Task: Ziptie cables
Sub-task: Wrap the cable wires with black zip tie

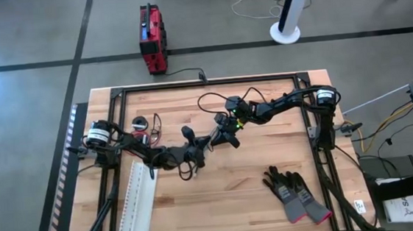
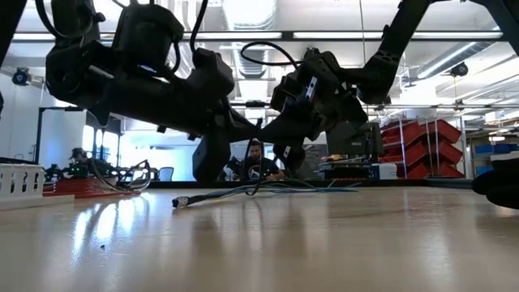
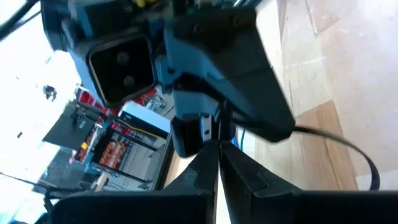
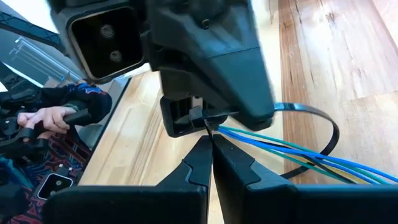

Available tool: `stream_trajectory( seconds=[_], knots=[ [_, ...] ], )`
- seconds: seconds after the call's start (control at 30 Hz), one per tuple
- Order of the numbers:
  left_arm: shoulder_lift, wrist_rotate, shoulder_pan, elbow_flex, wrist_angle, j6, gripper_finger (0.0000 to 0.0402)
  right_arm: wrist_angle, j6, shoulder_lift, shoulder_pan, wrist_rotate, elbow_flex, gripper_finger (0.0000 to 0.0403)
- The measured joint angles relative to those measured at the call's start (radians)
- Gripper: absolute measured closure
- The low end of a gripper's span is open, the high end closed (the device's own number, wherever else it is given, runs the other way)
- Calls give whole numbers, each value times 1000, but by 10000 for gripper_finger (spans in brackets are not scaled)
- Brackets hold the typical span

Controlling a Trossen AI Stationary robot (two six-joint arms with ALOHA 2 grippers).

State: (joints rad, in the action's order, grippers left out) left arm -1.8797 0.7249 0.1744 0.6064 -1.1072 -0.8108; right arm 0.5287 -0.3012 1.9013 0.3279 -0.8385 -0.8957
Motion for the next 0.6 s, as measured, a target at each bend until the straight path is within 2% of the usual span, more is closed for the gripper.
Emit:
stream_trajectory(
  seconds=[0.23,0.6],
  knots=[
    [0,70,4,9,8,-113,402,0,-12,0,0,-4,0,403],
    [0,103,48,25,7,-305,402,0,-30,0,0,-8,0,403]
  ],
)
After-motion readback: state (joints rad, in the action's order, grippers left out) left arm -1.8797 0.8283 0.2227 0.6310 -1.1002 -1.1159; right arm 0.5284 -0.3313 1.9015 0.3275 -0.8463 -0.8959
